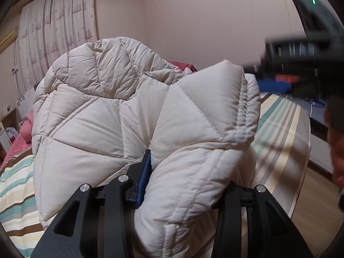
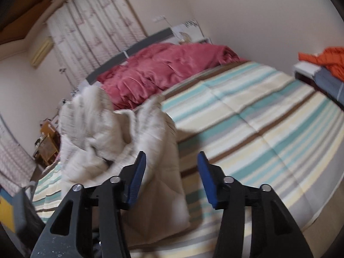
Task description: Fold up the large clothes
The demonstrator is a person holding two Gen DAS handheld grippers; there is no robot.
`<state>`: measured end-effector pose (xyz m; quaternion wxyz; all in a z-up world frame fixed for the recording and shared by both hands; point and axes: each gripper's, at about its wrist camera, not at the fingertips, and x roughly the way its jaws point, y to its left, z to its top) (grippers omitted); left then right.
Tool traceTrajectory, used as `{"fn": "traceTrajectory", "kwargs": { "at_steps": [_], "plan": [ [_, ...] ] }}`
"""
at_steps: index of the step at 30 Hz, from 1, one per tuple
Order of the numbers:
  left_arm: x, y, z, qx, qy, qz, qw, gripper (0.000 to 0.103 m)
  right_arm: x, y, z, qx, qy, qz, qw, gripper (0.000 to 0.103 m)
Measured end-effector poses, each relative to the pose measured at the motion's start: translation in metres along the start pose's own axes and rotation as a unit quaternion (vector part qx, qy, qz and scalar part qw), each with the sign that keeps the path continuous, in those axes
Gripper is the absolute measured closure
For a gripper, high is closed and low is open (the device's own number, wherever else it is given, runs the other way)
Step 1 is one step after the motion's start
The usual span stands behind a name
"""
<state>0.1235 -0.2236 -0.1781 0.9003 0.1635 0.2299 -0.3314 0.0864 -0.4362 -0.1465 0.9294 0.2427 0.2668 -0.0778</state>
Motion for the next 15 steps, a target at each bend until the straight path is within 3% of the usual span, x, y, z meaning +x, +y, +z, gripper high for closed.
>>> {"fn": "traceTrajectory", "kwargs": {
  "at_steps": [2, 5, 9, 11, 13, 15],
  "plan": [
    [-0.001, -0.004, -0.001, -0.002, 0.000, -0.001, 1.0000, 0.064, 0.001, 0.016, 0.004, -0.035, 0.003, 0.010, 0.999, 0.061],
    [-0.003, -0.004, 0.004, -0.014, 0.001, -0.004, 0.9999, 0.064, 0.020, 0.029, 0.003, -0.066, 0.043, -0.009, 0.997, 0.072],
    [-0.032, 0.012, 0.003, -0.045, -0.001, -0.024, 0.9987, 0.061, 0.050, 0.015, -0.007, -0.050, 0.097, -0.023, 0.994, 0.075],
    [-0.054, 0.025, -0.003, -0.069, -0.014, -0.048, 0.9964, 0.045, 0.056, 0.006, -0.012, -0.029, 0.109, -0.005, 0.994, 0.075],
    [-0.071, 0.041, -0.011, -0.094, -0.022, -0.060, 0.9935, 0.036, 0.057, 0.004, -0.017, -0.033, 0.110, -0.014, 0.993, 0.075],
    [-0.086, 0.061, -0.018, -0.126, -0.039, -0.065, 0.9891, 0.035, 0.059, 0.004, -0.020, -0.032, 0.110, -0.012, 0.993, 0.075]
  ]
}}
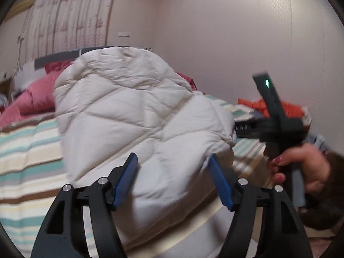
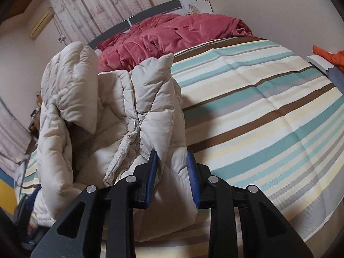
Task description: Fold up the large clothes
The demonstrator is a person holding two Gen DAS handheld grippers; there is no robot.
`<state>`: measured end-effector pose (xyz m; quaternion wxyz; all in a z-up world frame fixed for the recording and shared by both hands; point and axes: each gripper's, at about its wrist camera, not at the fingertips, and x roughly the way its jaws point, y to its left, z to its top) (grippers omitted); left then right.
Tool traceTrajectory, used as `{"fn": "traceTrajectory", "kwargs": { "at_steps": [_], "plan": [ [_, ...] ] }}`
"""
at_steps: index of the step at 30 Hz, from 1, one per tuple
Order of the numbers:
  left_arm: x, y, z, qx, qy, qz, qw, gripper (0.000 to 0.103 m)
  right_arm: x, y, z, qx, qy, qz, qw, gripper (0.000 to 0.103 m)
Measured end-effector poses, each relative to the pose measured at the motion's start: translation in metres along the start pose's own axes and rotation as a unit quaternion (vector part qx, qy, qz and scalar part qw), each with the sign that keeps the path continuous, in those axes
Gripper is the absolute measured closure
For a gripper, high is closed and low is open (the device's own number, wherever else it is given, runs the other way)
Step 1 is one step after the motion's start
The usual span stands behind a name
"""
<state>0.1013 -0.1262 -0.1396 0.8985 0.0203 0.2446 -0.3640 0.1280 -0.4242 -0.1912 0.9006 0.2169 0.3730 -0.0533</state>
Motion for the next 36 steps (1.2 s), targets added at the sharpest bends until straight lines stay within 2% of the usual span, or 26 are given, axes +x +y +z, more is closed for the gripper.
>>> {"fn": "traceTrajectory", "kwargs": {
  "at_steps": [3, 5, 7, 8, 9, 10, 12, 13, 16, 17, 20, 23, 26, 29, 30, 32, 36],
  "plan": [
    [-0.018, 0.037, 0.009, -0.065, -0.045, 0.047, 0.9957, 0.032, 0.001, -0.001, 0.000, -0.002, 0.001, -0.001, 1.000, 0.075],
    [-0.019, 0.077, 0.018, -0.136, -0.058, 0.097, 0.9842, 0.032, 0.001, -0.002, 0.000, -0.002, 0.002, 0.000, 1.000, 0.075],
    [-0.016, 0.110, 0.023, -0.196, -0.062, 0.121, 0.9713, 0.033, 0.001, -0.001, 0.000, -0.003, 0.001, -0.001, 1.000, 0.075],
    [-0.011, 0.131, 0.023, -0.234, -0.064, 0.136, 0.9607, 0.034, 0.001, -0.001, 0.000, -0.002, 0.001, -0.001, 1.000, 0.075],
    [-0.005, 0.141, 0.020, -0.250, -0.056, 0.144, 0.9557, 0.037, 0.001, -0.001, 0.000, -0.002, 0.001, -0.001, 1.000, 0.075],
    [0.007, 0.150, 0.019, -0.266, -0.034, 0.140, 0.9532, 0.048, 0.001, -0.002, 0.000, -0.002, 0.002, -0.001, 1.000, 0.075],
    [0.032, 0.153, 0.014, -0.277, 0.011, 0.090, 0.9567, 0.059, 0.002, -0.002, 0.000, -0.003, 0.003, 0.000, 1.000, 0.075],
    [0.043, 0.145, 0.012, -0.267, 0.030, 0.075, 0.9604, 0.068, 0.003, -0.002, 0.000, -0.005, 0.003, 0.000, 1.000, 0.075],
    [0.057, 0.112, 0.021, -0.207, 0.028, 0.084, 0.9744, 0.090, 0.008, -0.004, -0.003, -0.003, 0.009, -0.001, 1.000, 0.075],
    [0.060, 0.102, 0.023, -0.189, 0.033, 0.088, 0.9774, 0.092, 0.008, -0.004, -0.005, -0.003, 0.010, 0.000, 1.000, 0.075],
    [0.066, 0.075, 0.029, -0.131, 0.046, 0.106, 0.9847, 0.092, 0.010, -0.011, -0.009, 0.003, 0.015, 0.003, 1.000, 0.075],
    [0.065, 0.071, 0.031, -0.111, 0.050, 0.108, 0.9867, 0.092, 0.007, -0.018, -0.008, 0.012, 0.015, 0.015, 1.000, 0.075],
    [0.061, 0.077, 0.040, -0.109, 0.050, 0.104, 0.9873, 0.092, -0.016, -0.026, 0.003, 0.032, -0.024, 0.009, 0.999, 0.075],
    [0.063, 0.072, 0.042, -0.100, 0.051, 0.109, 0.9877, 0.092, -0.042, -0.028, 0.024, 0.052, -0.070, 0.037, 0.995, 0.075],
    [0.064, 0.071, 0.041, -0.094, 0.051, 0.112, 0.9880, 0.092, -0.046, -0.024, 0.031, 0.048, -0.076, 0.044, 0.995, 0.073],
    [0.064, 0.066, 0.043, -0.081, 0.052, 0.115, 0.9887, 0.092, -0.050, -0.008, 0.049, 0.021, -0.076, 0.058, 0.995, 0.052],
    [0.061, 0.059, 0.035, -0.062, 0.050, 0.121, 0.9895, 0.092, -0.044, 0.027, 0.070, -0.038, -0.057, 0.062, 0.996, 0.051]
  ]
}}
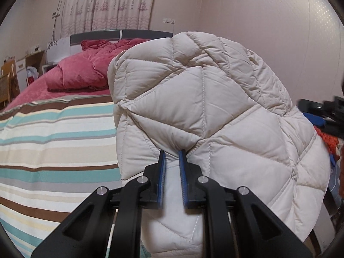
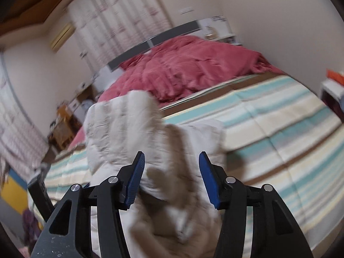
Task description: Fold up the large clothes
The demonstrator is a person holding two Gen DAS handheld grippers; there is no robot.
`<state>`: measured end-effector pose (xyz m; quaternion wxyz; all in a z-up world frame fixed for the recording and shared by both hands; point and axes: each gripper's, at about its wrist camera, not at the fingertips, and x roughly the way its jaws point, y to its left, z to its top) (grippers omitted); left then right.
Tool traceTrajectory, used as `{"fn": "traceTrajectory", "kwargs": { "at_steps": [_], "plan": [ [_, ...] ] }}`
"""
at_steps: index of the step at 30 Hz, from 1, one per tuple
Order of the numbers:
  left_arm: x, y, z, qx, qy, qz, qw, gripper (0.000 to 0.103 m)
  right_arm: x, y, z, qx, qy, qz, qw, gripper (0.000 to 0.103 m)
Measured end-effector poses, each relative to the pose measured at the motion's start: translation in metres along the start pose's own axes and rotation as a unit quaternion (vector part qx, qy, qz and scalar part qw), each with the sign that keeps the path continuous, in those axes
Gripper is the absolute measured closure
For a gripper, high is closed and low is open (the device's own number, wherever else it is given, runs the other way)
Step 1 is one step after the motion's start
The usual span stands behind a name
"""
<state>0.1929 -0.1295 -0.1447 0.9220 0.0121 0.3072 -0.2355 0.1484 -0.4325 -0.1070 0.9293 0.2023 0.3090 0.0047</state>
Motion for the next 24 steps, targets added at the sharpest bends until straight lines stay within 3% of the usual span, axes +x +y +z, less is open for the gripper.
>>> {"fn": "traceTrajectory", "kwargs": {
  "at_steps": [2, 3, 4, 5, 7, 9, 13, 17, 19, 22, 24],
  "plan": [
    [-0.002, -0.003, -0.001, 0.011, -0.002, 0.005, 0.9999, 0.092, 0.016, 0.011, 0.005, -0.019, 0.031, -0.020, 0.999, 0.056],
    [-0.003, -0.004, -0.001, 0.013, -0.003, 0.007, 0.9999, 0.092, 0.023, 0.013, 0.005, -0.021, 0.044, -0.019, 0.999, 0.064],
    [-0.004, -0.004, -0.002, 0.012, -0.003, 0.007, 0.9999, 0.092, 0.028, 0.015, 0.003, -0.022, 0.059, -0.013, 0.998, 0.083],
    [-0.004, -0.004, -0.002, 0.009, -0.003, 0.006, 0.9999, 0.092, 0.030, 0.016, 0.001, -0.025, 0.064, -0.010, 0.998, 0.090],
    [-0.008, -0.001, -0.001, -0.003, -0.003, 0.003, 1.0000, 0.091, 0.028, 0.020, -0.003, -0.040, 0.056, -0.018, 0.997, 0.095],
    [-0.010, 0.001, -0.001, -0.013, -0.009, 0.001, 0.9999, 0.086, 0.020, 0.022, -0.010, -0.049, 0.045, -0.028, 0.997, 0.097],
    [-0.020, -0.001, 0.004, -0.027, -0.035, -0.017, 0.9989, 0.046, 0.002, 0.022, -0.018, -0.063, 0.008, -0.087, 0.994, 0.099],
    [-0.013, -0.018, 0.008, -0.003, -0.038, -0.021, 0.9991, 0.037, 0.013, -0.006, -0.031, -0.030, 0.014, -0.142, 0.989, 0.099],
    [-0.001, -0.031, 0.007, 0.018, -0.023, -0.024, 0.9993, 0.033, 0.032, -0.032, -0.044, 0.011, 0.040, -0.152, 0.987, 0.099],
    [0.020, -0.044, 0.001, 0.044, 0.009, -0.008, 0.9990, 0.031, 0.050, -0.048, -0.059, 0.023, 0.052, -0.157, 0.986, 0.099],
    [0.024, -0.042, -0.004, 0.047, 0.004, 0.006, 0.9989, 0.030, 0.059, -0.051, -0.063, 0.028, 0.049, -0.144, 0.988, 0.099]
  ]
}}
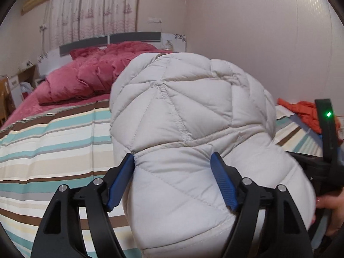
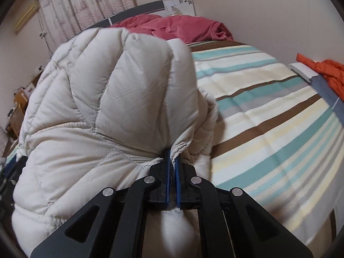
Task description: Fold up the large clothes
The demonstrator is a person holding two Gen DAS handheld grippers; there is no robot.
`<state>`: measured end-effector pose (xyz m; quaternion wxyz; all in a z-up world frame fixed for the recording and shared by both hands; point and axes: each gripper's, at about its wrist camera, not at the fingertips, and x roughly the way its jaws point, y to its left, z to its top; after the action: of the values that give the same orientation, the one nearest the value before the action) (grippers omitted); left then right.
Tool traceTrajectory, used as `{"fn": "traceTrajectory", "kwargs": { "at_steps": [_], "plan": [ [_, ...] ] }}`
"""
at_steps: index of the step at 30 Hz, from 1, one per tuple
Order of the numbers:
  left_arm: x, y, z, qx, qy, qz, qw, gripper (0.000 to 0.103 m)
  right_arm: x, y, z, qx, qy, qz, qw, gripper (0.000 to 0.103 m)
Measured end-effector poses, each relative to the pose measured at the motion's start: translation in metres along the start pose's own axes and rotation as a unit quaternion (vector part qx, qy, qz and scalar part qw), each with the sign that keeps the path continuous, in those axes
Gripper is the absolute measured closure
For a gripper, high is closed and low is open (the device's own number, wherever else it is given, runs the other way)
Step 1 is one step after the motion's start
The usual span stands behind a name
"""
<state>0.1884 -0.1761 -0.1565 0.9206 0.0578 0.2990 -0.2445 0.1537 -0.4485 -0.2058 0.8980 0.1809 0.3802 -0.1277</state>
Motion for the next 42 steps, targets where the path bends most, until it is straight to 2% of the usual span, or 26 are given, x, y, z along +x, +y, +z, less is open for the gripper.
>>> {"fn": "traceTrajectory", "kwargs": {
  "at_steps": [3, 6, 7, 10, 11, 13, 15, 16, 17, 19, 25, 30, 33, 36, 42],
  "plan": [
    [-0.001, 0.015, -0.005, -0.024, 0.010, -0.008, 0.9996, 0.029, 0.009, 0.002, -0.001, 0.003, 0.001, 0.032, 0.999, 0.099],
    [-0.013, 0.025, 0.006, -0.042, 0.016, -0.002, 0.9990, 0.029, 0.010, 0.014, 0.000, -0.025, 0.003, 0.025, 0.999, 0.099],
    [-0.020, 0.026, 0.013, -0.042, 0.002, 0.012, 0.9990, 0.028, 0.009, 0.017, 0.001, -0.029, 0.006, 0.029, 0.999, 0.099],
    [-0.033, 0.026, 0.031, -0.037, -0.036, 0.026, 0.9983, 0.013, 0.011, 0.029, 0.003, -0.029, 0.014, 0.056, 0.998, 0.099],
    [-0.031, 0.025, 0.040, -0.030, -0.044, 0.032, 0.9981, 0.012, 0.012, 0.032, 0.003, -0.028, 0.017, 0.063, 0.997, 0.099],
    [-0.019, 0.022, 0.051, -0.013, -0.037, 0.044, 0.9983, 0.012, 0.018, 0.048, 0.004, -0.041, 0.023, 0.075, 0.996, 0.099],
    [0.011, 0.026, 0.059, -0.001, 0.005, 0.072, 0.9974, 0.012, 0.022, 0.062, 0.005, -0.057, 0.026, 0.082, 0.995, 0.099],
    [0.031, 0.031, 0.058, -0.007, 0.043, 0.080, 0.9959, 0.010, 0.025, 0.068, 0.005, -0.065, 0.026, 0.086, 0.994, 0.099],
    [0.039, 0.035, 0.056, -0.015, 0.053, 0.079, 0.9954, 0.008, 0.026, 0.072, 0.005, -0.069, 0.026, 0.088, 0.993, 0.099],
    [0.045, 0.042, 0.054, -0.026, 0.043, 0.076, 0.9958, 0.007, 0.028, 0.075, 0.009, -0.065, 0.021, 0.086, 0.994, 0.099],
    [0.042, 0.036, 0.036, -0.009, 0.013, 0.088, 0.9960, 0.007, 0.016, 0.068, 0.012, -0.077, 0.000, 0.082, 0.994, 0.099],
    [0.042, 0.036, 0.034, -0.007, 0.015, 0.084, 0.9963, 0.007, 0.003, 0.067, 0.015, -0.077, -0.002, 0.063, 0.995, 0.097],
    [0.039, 0.036, 0.032, -0.014, 0.014, 0.081, 0.9965, 0.007, -0.014, 0.065, 0.026, -0.056, -0.023, 0.048, 0.997, 0.097],
    [0.039, 0.041, 0.033, -0.022, 0.011, 0.085, 0.9961, 0.007, -0.030, 0.073, 0.035, -0.043, -0.051, 0.055, 0.996, 0.097],
    [0.040, 0.045, 0.033, -0.039, 0.016, 0.076, 0.9962, 0.007, -0.024, 0.089, 0.067, -0.028, -0.069, 0.069, 0.995, 0.097]
  ]
}}
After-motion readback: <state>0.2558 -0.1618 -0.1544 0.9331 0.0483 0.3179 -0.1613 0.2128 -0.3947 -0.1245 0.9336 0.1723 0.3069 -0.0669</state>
